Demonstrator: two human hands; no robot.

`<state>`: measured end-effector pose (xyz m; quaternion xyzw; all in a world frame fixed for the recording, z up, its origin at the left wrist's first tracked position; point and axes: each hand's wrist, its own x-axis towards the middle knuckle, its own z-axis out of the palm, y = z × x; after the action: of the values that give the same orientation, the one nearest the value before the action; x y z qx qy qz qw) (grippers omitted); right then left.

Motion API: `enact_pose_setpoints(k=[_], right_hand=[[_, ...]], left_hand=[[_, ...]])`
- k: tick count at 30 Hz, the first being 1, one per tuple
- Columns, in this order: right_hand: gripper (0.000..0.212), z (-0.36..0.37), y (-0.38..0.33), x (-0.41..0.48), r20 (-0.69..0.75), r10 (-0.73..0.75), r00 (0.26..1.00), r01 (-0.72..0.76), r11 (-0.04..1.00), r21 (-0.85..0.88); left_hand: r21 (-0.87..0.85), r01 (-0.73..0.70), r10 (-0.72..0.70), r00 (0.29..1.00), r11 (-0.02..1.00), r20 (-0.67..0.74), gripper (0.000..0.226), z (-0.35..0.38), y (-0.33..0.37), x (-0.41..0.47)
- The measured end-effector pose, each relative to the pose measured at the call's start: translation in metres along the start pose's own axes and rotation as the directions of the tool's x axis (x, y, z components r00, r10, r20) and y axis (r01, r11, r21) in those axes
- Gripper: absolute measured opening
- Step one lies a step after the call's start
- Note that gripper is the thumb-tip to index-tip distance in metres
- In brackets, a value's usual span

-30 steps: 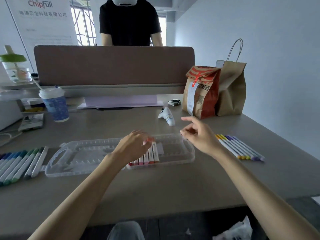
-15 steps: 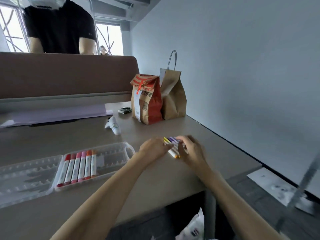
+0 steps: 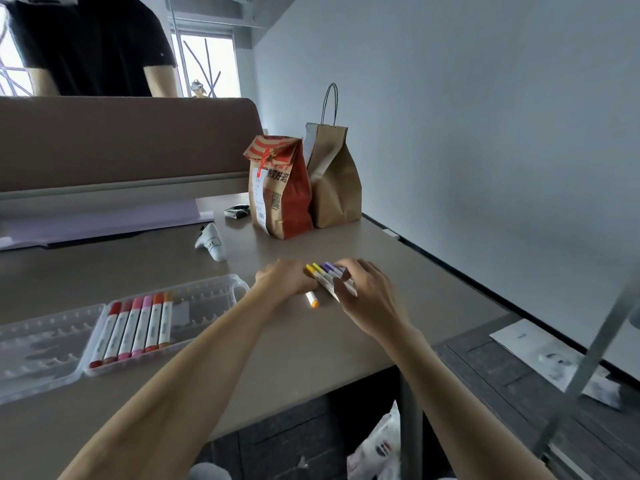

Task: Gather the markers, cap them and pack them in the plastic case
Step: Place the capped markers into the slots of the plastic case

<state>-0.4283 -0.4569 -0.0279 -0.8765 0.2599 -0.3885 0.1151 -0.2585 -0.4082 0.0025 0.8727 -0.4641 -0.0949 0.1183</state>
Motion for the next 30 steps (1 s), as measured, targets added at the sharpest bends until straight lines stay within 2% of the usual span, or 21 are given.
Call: enact_pose_setpoints(k=[3, 5, 7, 9, 11, 15, 19, 22, 25, 30], right_hand=[[0.038, 0.000, 0.004, 0.000, 0.015, 0.021, 1.000, -0.021, 0.999, 0.026], [0.036, 0.001, 0.008, 0.000, 0.022, 0.030, 0.999, -0.031, 0.999, 0.031], [0.023, 0.004, 0.012, -0.001, -0.026, 0.022, 0.999, -0.021, 0.999, 0.030], [0.014, 0.008, 0.013, 0.000, -0.103, -0.015, 0.995, 0.017, 1.000, 0.020], [0.008, 0.011, 0.012, 0.002, -0.125, -0.038, 0.991, 0.039, 0.999, 0.009], [0.014, 0.019, 0.010, 0.012, -0.031, 0.055, 0.998, -0.056, 0.998, -0.032], [0.023, 0.025, 0.000, 0.023, 0.091, 0.113, 0.989, -0.096, 0.981, -0.171], [0.024, 0.027, -0.007, 0.029, 0.133, 0.144, 0.981, -0.107, 0.961, -0.253], [0.024, 0.031, -0.013, 0.032, 0.157, 0.185, 0.970, -0.141, 0.956, -0.257], [0.027, 0.033, -0.019, 0.034, 0.218, 0.206, 0.954, -0.112, 0.919, -0.379]], left_hand=[[-0.003, -0.012, 0.012, 1.000, 1.000, 0.025, 0.036, -0.001, -0.003, 0.003], [-0.081, -0.032, 0.032, 0.999, 0.996, -0.005, 0.038, -0.004, -0.002, -0.007], [-0.126, -0.046, 0.037, 0.997, 0.991, -0.071, 0.047, -0.003, -0.004, -0.022], [-0.133, -0.077, 0.054, 0.984, 0.988, -0.171, 0.041, 0.003, -0.009, -0.035], [-0.237, -0.130, 0.074, 0.969, 0.963, -0.234, 0.033, 0.006, -0.015, -0.040], [-0.555, -0.215, 0.047, 0.952, 0.804, -0.301, 0.024, -0.001, -0.018, -0.040], [-0.793, -0.316, 0.004, 0.930, 0.521, -0.368, 0.015, -0.004, -0.018, -0.038], [-0.865, -0.350, -0.008, 0.926, 0.360, -0.378, 0.013, -0.005, -0.021, -0.038], [-0.887, -0.367, -0.018, 0.922, 0.280, -0.388, 0.014, -0.009, -0.022, -0.040], [-0.926, -0.331, -0.012, 0.941, 0.181, -0.339, 0.006, -0.020, -0.023, -0.048]])
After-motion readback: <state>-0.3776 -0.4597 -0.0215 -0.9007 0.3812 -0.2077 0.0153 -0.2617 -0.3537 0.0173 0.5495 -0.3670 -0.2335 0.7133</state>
